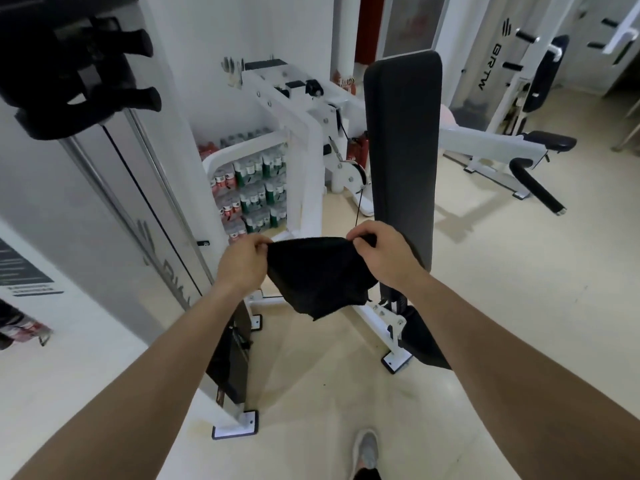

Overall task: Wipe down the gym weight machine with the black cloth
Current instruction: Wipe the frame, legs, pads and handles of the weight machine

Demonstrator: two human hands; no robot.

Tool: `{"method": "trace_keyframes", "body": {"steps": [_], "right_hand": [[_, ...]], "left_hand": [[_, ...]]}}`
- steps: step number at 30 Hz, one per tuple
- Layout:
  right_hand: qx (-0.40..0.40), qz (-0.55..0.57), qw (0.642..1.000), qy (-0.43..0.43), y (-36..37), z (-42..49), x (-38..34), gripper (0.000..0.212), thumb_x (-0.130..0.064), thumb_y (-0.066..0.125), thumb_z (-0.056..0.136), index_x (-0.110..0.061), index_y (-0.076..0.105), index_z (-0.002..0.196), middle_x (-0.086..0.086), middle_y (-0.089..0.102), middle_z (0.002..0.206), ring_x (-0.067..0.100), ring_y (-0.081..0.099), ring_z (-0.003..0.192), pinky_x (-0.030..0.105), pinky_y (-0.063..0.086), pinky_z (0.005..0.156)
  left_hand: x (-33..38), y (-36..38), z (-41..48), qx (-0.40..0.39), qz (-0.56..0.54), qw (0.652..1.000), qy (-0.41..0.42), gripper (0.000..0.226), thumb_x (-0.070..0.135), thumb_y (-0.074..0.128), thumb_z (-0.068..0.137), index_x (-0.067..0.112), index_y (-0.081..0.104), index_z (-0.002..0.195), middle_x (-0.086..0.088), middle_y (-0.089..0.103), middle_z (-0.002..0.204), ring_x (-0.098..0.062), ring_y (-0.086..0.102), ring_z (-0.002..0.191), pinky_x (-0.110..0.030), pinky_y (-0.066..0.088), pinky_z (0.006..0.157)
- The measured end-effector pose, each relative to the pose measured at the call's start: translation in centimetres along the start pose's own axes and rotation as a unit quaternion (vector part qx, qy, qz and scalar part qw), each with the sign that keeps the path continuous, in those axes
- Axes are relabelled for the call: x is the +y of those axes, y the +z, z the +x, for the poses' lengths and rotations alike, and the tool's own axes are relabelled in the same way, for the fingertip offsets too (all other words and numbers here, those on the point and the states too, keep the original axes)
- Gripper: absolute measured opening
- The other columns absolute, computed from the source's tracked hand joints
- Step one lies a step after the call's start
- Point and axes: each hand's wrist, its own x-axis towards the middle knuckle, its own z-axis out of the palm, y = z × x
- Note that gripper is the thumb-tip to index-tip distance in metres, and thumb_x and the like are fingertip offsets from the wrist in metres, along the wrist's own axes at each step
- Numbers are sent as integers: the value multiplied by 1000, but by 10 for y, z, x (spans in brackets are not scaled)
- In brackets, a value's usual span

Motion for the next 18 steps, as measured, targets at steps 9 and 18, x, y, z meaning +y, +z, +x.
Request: {"method": "trace_keyframes", "body": {"steps": [9,18], "right_hand": [[-36,58,997,21,9,98,32,25,-6,50,94,-25,66,93,-1,56,109,8,54,100,21,39,92],[-36,50,998,15,21,187,73,28,-6,52,92,-29,65,101,-1,57,114,9,55,98,24,45,93]], "left_hand": [[19,19,94,-19,-15,1000,-13,32,48,55,98,17,62,96,4,63,88,-17,61,85,-31,42,66],[24,38,178,-11,-5,999,-50,26,39,65,94,15,72,103,-1,70,99,-22,65,94,-32,46,74]]}}
